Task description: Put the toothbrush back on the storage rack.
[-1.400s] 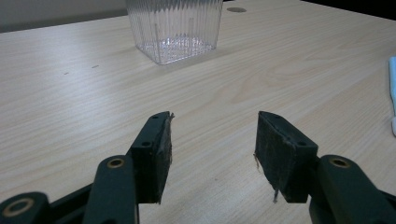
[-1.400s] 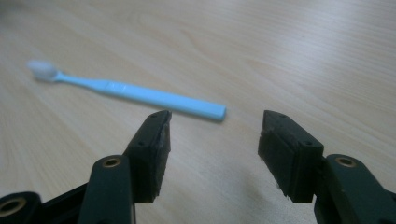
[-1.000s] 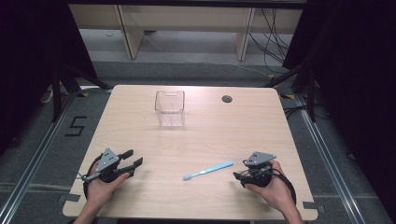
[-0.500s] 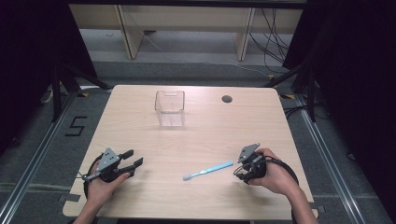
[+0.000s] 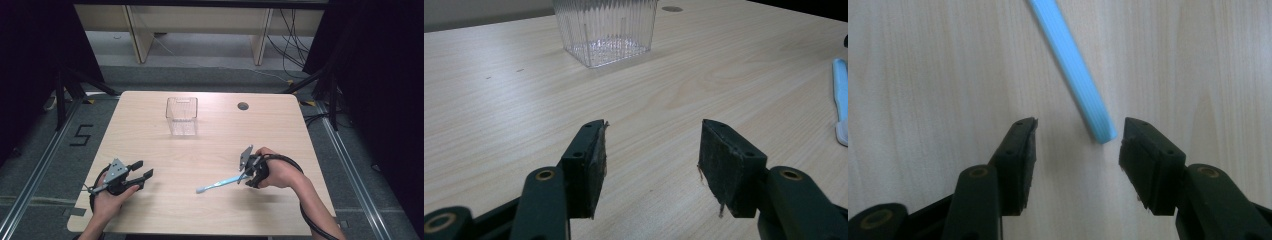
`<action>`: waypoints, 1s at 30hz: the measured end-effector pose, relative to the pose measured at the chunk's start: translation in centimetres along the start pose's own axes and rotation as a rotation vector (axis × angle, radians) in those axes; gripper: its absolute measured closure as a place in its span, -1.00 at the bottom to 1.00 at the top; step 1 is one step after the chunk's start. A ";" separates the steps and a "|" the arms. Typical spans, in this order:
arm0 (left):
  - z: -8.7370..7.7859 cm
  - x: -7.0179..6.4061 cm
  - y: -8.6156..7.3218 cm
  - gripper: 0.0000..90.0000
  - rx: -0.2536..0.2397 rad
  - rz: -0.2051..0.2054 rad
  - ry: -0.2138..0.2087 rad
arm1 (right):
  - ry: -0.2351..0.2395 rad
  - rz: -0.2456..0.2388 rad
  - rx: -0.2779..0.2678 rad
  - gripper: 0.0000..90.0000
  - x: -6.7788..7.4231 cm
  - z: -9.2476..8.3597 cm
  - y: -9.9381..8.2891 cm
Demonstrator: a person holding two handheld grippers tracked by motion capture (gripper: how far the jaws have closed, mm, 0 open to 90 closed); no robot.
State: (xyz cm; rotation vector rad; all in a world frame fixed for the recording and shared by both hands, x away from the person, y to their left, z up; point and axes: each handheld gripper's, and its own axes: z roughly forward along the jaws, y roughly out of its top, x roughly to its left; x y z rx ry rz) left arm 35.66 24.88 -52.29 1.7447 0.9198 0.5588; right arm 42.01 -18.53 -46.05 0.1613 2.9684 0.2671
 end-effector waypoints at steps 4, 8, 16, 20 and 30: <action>0.0 0.0 0.0 -0.03 -0.001 -0.001 -0.001 | 0.017 -0.007 0.030 0.11 -0.2 0.2 0.8; 0.0 0.0 0.0 -0.03 -0.004 -0.002 -0.004 | 0.024 -0.030 0.037 0.11 -0.4 0.3 1.2; 0.0 -0.1 0.0 -0.03 0.006 0.002 0.004 | 0.043 -0.076 0.043 0.13 -1.0 0.7 2.1; 0.0 0.0 0.0 -0.03 0.009 0.004 0.004 | 0.050 -0.090 0.055 0.14 -1.1 0.9 2.5; -0.1 0.0 0.0 -0.03 0.006 -0.003 0.000 | 0.093 -0.127 0.074 0.22 -1.4 1.9 4.2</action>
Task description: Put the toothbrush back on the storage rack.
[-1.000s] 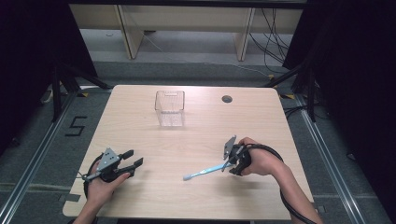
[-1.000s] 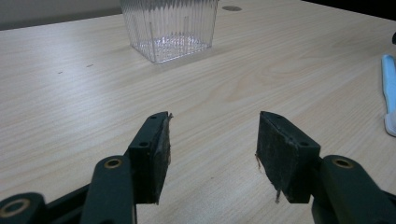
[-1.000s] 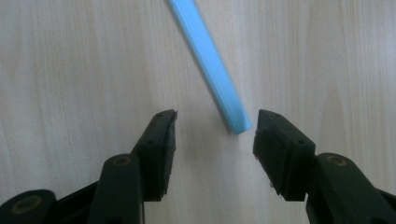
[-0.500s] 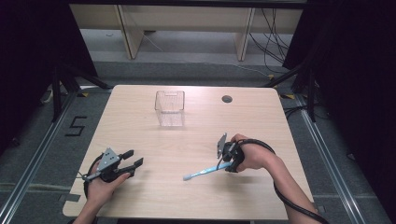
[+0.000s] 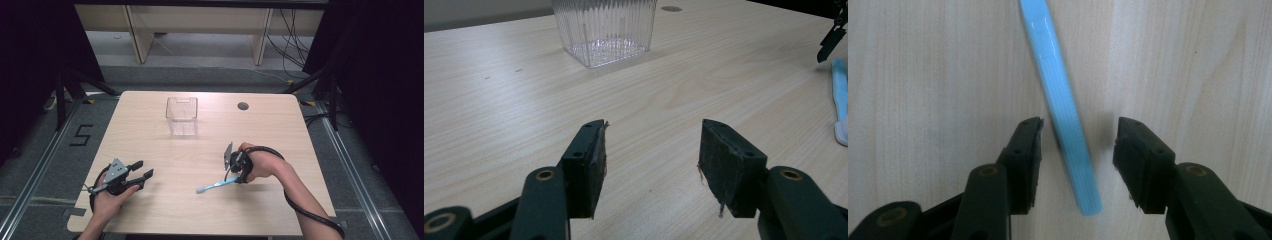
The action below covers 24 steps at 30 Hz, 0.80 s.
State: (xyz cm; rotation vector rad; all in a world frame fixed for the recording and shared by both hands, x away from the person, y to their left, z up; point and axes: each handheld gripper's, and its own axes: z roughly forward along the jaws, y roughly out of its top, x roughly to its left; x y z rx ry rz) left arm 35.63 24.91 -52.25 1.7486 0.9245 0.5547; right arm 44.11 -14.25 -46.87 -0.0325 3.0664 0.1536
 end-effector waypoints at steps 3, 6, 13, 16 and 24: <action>0.0 0.0 0.0 -0.03 0.001 0.001 0.000 | 0.013 -0.003 0.002 0.24 0.0 0.2 0.3; 0.1 0.0 0.0 -0.03 -0.009 0.000 -0.006 | 0.020 0.001 0.012 0.26 0.1 0.2 0.6; 0.0 0.0 0.0 -0.03 0.001 0.004 0.000 | 0.034 -0.030 0.026 0.35 0.2 0.4 0.9; 0.0 0.0 0.0 -0.03 0.000 0.005 -0.002 | 0.041 -0.043 0.021 0.38 0.2 0.6 1.1; 0.0 0.0 0.0 -0.03 0.002 0.002 -0.001 | 0.048 -0.058 0.025 0.39 0.3 0.4 2.0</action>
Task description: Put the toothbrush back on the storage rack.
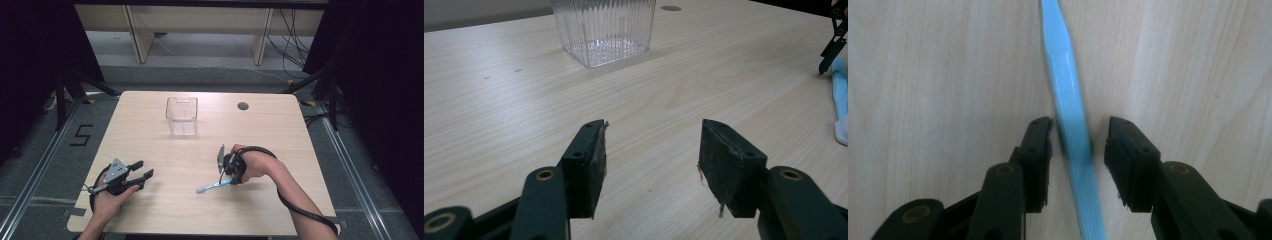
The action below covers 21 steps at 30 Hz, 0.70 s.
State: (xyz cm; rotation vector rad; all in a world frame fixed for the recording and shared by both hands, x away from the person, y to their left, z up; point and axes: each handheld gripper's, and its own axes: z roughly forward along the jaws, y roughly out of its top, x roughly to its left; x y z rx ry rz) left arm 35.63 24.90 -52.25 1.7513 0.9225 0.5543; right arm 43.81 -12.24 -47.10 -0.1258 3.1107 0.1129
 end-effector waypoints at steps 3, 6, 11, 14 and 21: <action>0.0 0.0 0.0 -0.03 -0.001 -0.001 0.000 | 0.009 -0.001 -0.012 0.40 0.1 0.0 0.5; 0.1 0.0 0.0 -0.03 -0.013 -0.001 -0.007 | 0.005 -0.005 0.008 0.42 0.2 0.0 0.8; 0.1 0.0 0.0 -0.03 -0.010 -0.002 -0.007 | 0.019 -0.027 0.010 0.47 0.0 0.3 0.7; 0.0 0.0 0.0 -0.03 0.001 0.000 -0.001 | 0.028 -0.022 0.004 0.49 0.0 0.4 0.8; 0.1 0.0 0.0 -0.03 -0.012 -0.004 -0.008 | 0.028 -0.032 0.011 0.59 0.0 0.4 1.2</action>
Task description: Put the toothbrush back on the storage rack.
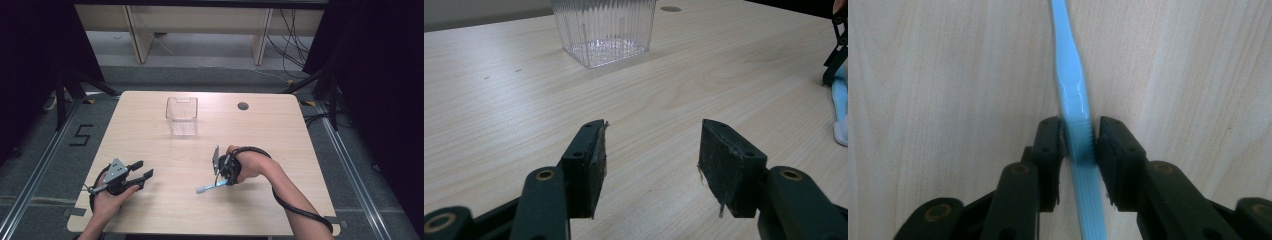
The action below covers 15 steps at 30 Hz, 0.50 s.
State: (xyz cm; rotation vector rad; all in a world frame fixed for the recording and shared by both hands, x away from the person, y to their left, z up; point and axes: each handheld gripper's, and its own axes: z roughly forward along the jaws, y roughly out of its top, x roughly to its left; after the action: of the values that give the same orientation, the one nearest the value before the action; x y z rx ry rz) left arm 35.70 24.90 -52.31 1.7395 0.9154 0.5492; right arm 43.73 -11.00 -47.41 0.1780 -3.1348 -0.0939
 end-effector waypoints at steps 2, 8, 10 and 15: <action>0.0 0.0 0.0 -0.03 0.001 -0.001 0.000 | -0.008 -0.021 -0.006 0.61 -0.1 0.1 0.1; -0.1 0.0 0.0 -0.03 0.012 0.004 0.007 | -0.017 0.009 -0.008 0.71 0.5 0.0 0.2; -0.1 -0.1 0.0 -0.03 0.012 0.006 0.007 | -0.016 0.009 -0.008 0.74 0.6 0.0 0.2; 0.0 -0.1 0.0 -0.03 0.013 0.008 0.009 | -0.011 0.036 -0.011 0.74 0.7 0.0 0.1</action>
State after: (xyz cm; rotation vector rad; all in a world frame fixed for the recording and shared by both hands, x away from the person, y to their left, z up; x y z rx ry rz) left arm 35.64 24.86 -52.25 1.7543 0.9207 0.5577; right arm 43.00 -10.97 -47.38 0.1211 -3.1464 -0.1123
